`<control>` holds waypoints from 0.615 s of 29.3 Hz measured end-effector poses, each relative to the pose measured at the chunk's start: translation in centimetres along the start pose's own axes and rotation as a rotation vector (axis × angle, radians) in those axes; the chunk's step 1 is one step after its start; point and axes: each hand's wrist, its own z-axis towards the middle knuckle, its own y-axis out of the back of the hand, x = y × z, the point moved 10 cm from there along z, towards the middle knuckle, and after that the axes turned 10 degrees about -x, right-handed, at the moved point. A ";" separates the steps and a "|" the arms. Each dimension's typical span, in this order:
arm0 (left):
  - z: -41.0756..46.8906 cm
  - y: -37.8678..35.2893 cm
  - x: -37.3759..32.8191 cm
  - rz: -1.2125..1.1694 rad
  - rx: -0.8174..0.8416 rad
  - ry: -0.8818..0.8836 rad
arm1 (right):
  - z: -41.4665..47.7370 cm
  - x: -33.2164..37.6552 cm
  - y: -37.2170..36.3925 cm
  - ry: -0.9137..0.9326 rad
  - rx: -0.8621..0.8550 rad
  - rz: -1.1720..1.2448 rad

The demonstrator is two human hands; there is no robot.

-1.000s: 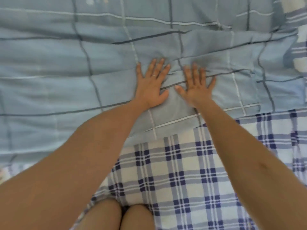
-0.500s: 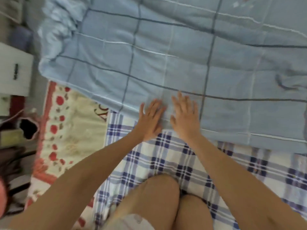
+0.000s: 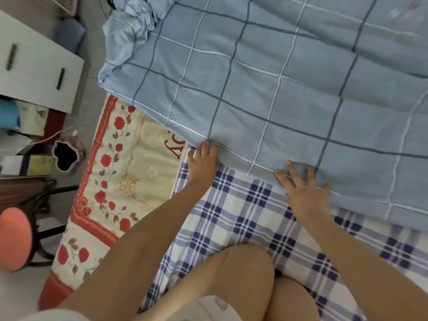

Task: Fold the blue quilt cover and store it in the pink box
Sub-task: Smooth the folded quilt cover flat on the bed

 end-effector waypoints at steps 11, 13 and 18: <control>-1.1 2.1 -9.5 -0.343 -0.042 -0.622 | -0.4 -4.3 1.1 -0.049 -0.094 0.380; -1.9 2.1 -10.7 -0.401 -0.041 -0.635 | -0.9 -4.5 0.8 -0.048 -0.103 0.424; -1.5 1.9 -10.3 -0.537 -0.058 -0.422 | -1.3 -7.7 0.2 -0.237 -0.197 0.433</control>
